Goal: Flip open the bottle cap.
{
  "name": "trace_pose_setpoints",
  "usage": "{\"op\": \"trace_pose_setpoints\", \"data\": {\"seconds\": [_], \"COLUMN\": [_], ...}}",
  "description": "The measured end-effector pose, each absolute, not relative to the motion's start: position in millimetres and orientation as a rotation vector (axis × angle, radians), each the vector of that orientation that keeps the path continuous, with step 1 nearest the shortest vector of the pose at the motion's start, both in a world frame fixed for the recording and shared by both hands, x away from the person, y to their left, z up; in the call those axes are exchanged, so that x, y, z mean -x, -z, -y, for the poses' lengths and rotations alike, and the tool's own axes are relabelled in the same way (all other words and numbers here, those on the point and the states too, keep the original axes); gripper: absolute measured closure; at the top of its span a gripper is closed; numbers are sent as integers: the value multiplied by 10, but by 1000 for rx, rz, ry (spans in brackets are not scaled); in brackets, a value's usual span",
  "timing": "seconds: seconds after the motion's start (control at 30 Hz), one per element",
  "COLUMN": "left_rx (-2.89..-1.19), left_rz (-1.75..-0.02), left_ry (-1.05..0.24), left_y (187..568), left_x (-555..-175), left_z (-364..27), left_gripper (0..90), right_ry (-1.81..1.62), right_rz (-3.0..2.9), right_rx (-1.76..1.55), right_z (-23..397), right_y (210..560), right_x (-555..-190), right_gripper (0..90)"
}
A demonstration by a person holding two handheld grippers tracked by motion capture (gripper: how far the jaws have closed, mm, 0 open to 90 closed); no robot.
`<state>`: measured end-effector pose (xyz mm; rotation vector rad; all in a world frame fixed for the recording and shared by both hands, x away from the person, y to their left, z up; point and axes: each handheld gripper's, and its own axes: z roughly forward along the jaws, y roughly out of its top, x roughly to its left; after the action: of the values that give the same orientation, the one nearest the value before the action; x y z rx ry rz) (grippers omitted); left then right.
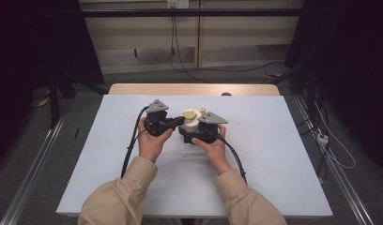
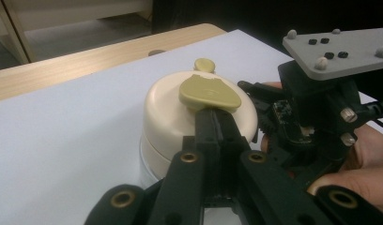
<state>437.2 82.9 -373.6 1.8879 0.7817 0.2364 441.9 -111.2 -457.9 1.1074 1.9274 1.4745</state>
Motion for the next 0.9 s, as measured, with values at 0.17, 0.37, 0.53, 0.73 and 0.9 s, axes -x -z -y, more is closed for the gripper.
{"op": "trace_pose_setpoints", "data": {"seconds": [0.17,0.37,0.53,0.73,0.9], "left_rx": [-1883,-1873,-1863,-1852,-1865], "left_rz": [-780,-784,-785,-783,-769], "left_ry": [-238,-235,-232,-233,-233], "left_y": [3732,3719,3714,3688,3671], "left_x": [-4378,-4385,-4389,-4395,-4398], "left_z": [-830,-828,-825,-811,-765], "left_gripper": [900,900,900,900,900], "right_ry": [-1476,-1476,-1476,-1475,-1472], "right_rz": [-1927,-1926,-1924,-1924,-1927], "right_rx": [-1109,-1115,-1114,-1116,-1111], "right_z": [1113,1113,1112,1109,1109], "right_y": [4579,4578,4578,4577,4577], "right_x": [-4420,-4419,-4419,-4419,-4418], "right_gripper": [64,63,64,64,63]}}
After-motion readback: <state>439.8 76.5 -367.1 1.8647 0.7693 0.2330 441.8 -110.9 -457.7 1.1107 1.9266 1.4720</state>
